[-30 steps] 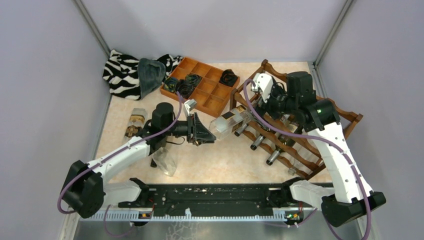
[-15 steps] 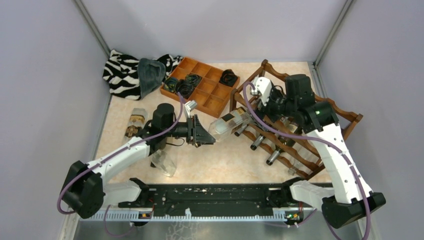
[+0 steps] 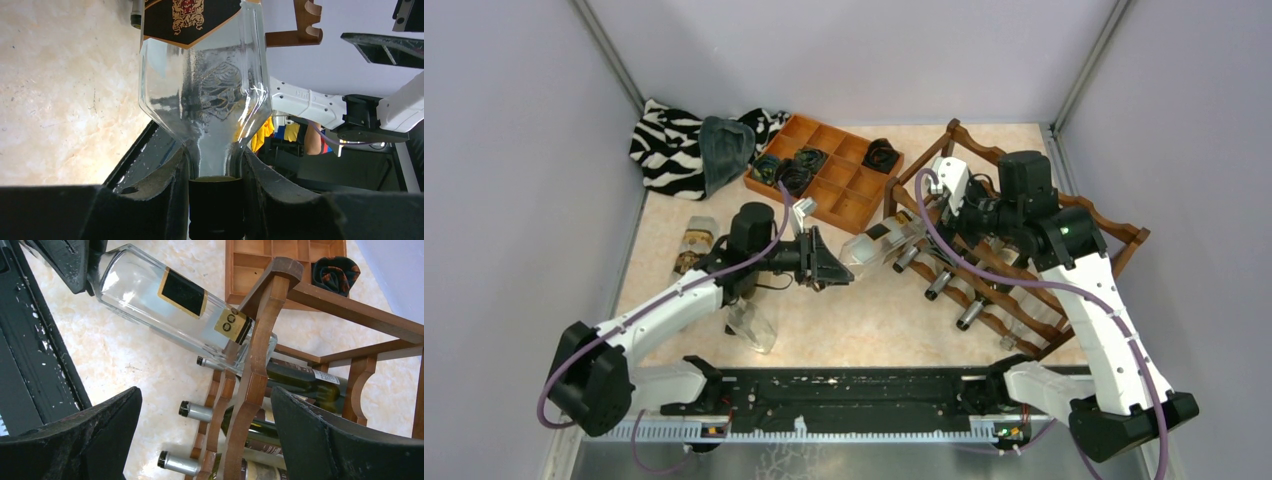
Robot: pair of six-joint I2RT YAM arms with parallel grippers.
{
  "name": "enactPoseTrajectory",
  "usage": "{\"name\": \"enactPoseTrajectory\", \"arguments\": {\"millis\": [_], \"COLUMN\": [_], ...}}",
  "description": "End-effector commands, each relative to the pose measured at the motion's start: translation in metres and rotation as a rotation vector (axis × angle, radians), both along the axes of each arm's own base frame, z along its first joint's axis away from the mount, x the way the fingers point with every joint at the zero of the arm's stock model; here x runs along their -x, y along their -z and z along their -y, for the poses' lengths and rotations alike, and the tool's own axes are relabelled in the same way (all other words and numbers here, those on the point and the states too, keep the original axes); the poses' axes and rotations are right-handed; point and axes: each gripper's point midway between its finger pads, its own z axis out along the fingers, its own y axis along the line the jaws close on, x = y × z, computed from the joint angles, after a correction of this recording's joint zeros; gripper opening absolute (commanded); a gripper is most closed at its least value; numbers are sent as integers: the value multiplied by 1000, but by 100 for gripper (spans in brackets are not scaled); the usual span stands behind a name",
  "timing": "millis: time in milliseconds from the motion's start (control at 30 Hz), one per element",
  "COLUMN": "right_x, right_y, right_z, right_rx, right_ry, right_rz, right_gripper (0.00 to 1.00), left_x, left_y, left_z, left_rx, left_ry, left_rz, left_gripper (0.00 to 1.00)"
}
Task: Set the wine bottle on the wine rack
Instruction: Place the wine bottle in the wine rack.
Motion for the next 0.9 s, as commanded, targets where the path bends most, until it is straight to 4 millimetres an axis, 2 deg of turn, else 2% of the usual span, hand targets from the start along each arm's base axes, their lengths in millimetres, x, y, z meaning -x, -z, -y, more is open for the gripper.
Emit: {"name": "enactPoseTrajectory", "arguments": {"millis": [0,233,467,867], "right_x": [-2,-3,-6,-27], "right_y": [-21,-23,-24,-20], "right_z": [0,1,3,18], "right_rx": [-31,-35,-30,1], "right_ry": [2,11,35,157], "right_rz": [74,80,90,111], "right_gripper": [98,98,98,98], "left_x": [-18,-27,-36,-55], "left_y": [-66,-67,-59,-52], "left_z": [12,20,30,45], "left_rx": [144,149,151,198], "left_ry": [31,47,74,32], "left_rz": [252,256,229,211], "left_gripper": [0,0,0,0]}}
